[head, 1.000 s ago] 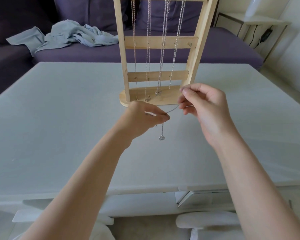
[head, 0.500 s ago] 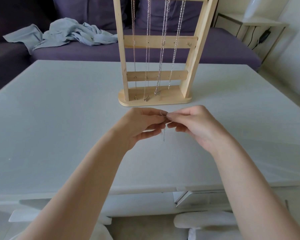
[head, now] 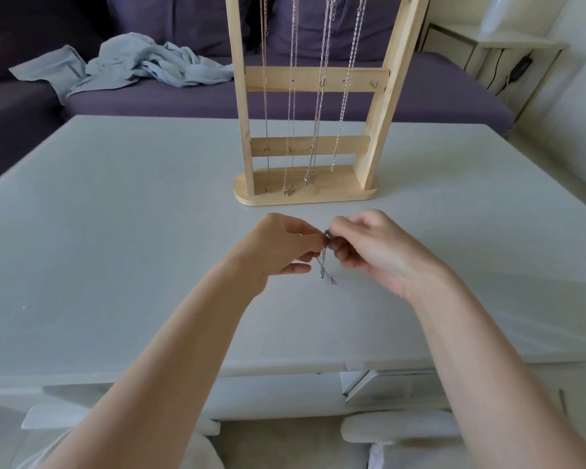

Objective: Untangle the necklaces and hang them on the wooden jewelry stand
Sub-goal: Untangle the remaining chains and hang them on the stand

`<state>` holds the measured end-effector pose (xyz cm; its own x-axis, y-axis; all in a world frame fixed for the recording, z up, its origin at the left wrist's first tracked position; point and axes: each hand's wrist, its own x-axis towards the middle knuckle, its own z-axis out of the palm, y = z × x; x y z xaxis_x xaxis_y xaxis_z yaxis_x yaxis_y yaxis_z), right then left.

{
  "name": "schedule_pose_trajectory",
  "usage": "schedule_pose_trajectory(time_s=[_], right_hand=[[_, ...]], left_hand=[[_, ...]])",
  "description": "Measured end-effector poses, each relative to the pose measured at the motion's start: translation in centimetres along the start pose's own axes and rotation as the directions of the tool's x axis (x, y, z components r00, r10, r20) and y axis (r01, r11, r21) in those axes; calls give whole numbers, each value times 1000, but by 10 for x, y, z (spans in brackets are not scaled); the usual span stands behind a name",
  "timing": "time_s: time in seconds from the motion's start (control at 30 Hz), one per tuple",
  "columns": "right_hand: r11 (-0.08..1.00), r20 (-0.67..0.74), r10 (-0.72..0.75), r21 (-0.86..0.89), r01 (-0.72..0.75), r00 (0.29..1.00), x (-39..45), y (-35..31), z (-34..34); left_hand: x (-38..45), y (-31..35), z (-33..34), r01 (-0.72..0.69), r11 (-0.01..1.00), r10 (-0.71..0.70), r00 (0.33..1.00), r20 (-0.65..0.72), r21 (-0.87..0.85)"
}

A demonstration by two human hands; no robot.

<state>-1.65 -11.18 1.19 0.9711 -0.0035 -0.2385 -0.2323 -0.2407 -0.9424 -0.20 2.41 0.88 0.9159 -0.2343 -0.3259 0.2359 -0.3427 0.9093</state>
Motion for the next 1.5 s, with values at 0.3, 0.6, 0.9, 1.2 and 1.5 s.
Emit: schedule_pose_trajectory(time_s=[0.3, 0.6, 0.9, 1.2, 1.5], right_hand=[[989, 61, -32, 149, 22, 998, -4, -2, -14], [983, 82, -92, 168, 77, 992, -2, -1, -16], [894, 92, -40, 448, -5, 995, -3, -6, -16], [983, -105, -163, -99, 153, 981, -1, -2, -8], [911, -66, -208, 351, 217, 976, -2, -7, -13]], left_hand=[[-2, 2, -10, -130, 989, 130, 991, -5, -70], [-1, 6, -3, -184, 982, 183, 983, -21, -50], [-3, 8, -1, -133, 948, 142, 990, 9, -290], [0, 4, 4, -193, 972, 189, 981, -41, -134], [5, 4, -13, 33, 703, 32, 996, 78, -710]])
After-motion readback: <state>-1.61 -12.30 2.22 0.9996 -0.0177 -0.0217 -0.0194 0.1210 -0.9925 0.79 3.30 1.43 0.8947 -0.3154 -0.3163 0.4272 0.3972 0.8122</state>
